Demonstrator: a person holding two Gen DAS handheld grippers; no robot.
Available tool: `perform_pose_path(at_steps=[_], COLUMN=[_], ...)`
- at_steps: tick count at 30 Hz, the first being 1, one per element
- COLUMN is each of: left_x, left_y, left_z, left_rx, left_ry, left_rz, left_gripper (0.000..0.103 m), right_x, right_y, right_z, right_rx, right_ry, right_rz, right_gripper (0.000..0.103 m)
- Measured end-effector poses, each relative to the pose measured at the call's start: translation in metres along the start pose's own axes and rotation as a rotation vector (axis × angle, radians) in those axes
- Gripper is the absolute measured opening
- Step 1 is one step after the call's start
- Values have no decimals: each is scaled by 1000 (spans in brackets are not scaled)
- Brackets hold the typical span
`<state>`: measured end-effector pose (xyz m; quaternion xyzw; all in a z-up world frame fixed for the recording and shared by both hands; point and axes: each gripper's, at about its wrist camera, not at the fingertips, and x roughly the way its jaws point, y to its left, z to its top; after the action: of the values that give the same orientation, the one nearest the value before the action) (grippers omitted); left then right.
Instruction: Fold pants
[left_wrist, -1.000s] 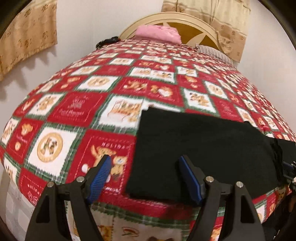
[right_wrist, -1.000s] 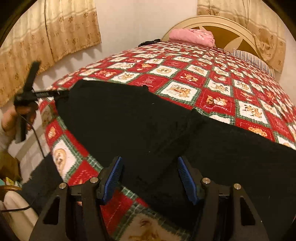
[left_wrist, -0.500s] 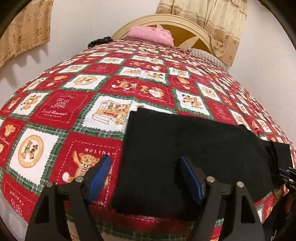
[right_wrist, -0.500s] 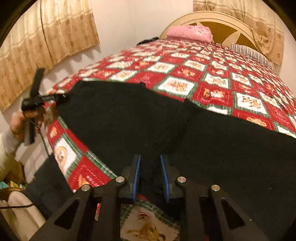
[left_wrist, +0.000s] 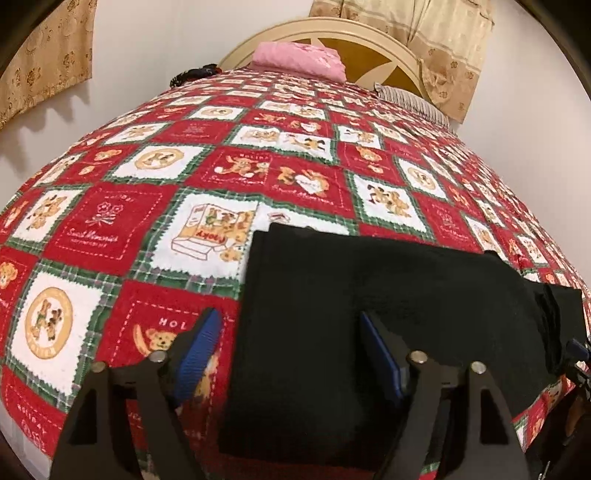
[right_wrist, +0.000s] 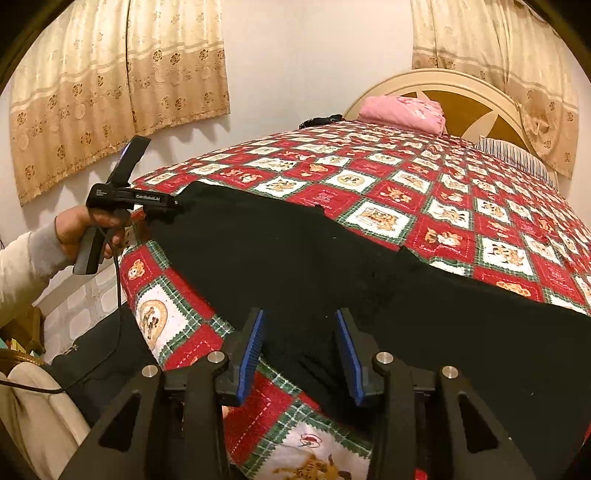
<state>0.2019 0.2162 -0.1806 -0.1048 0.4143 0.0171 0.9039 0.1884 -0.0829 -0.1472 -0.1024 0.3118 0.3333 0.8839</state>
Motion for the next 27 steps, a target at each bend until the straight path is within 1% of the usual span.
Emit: perform_pose_path(at_steps=[1,2,4,6,7,9,12,18,20,22,25,27], left_x=[-2,-6,-12,-14,-14,-14,-21,-46,-58,-73,-94,-103], left_y=[-2,-7,-13,-13,-9,0,10,8,2,-11,-36,-49], left_z=[0,0,-2,-2,-2,0,3,6,9,14,23,28], left_rx=[10,22,44,47,31,-9,-90,-173,-166,-138,-93,-74], left_ry=[4,8,6,5,7,2,-26,-102,-128,-163,-204,-217], left_rz=[-2,-12,-7,-16,-27,-58,-136,-277,-304,-332,-363,-383], left_gripper=[54,54,43,41,37,31,18,16,16,16,15,15], right_x=[-2,-3,-7,-10,-10,-8,-11,-18,-19,-21,-27,-32], right_y=[-1,-2,-6,-10,-12,-14,-14,-18,-20,-22,-25,-29], right_z=[-1,-1,-2,-2,-2,-1,0,1,2,3,7,10], right_rx=[6,11,29,51,60,72,66,77,84,85,85,95], right_ry=[-10,-17,-40,-56,-59,-58,-67,-92,-94,-98,-104,-114], right_rz=[1,0,-7,-7,-5,-4,-11,-16,-18,-23,-53,-75], right_gripper=[42,42,42,45,48,48,48,49,49,49,49,49])
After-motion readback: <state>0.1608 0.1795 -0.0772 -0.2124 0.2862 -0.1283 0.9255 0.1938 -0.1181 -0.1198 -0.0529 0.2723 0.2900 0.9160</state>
